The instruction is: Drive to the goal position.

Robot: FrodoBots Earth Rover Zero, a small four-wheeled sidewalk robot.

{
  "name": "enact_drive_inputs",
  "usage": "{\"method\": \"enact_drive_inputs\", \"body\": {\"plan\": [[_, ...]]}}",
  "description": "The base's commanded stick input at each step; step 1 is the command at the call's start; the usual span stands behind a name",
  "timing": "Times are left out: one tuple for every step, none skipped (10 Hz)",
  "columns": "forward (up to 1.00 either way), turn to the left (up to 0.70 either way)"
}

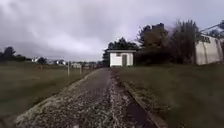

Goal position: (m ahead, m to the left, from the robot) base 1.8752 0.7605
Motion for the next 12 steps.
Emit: {"method": "enact_drive_inputs", "body": {"plan": [[0.99, 0.0], [0.99, 0.0], [0.99, 0.0], [0.99, 0.0], [0.99, 0.0], [0.99, 0.0], [0.99, 0.0], [0.99, 0.0], [0.99, 0.0], [0.99, 0.0], [0.99, 0.0], [0.99, 0.1]]}}
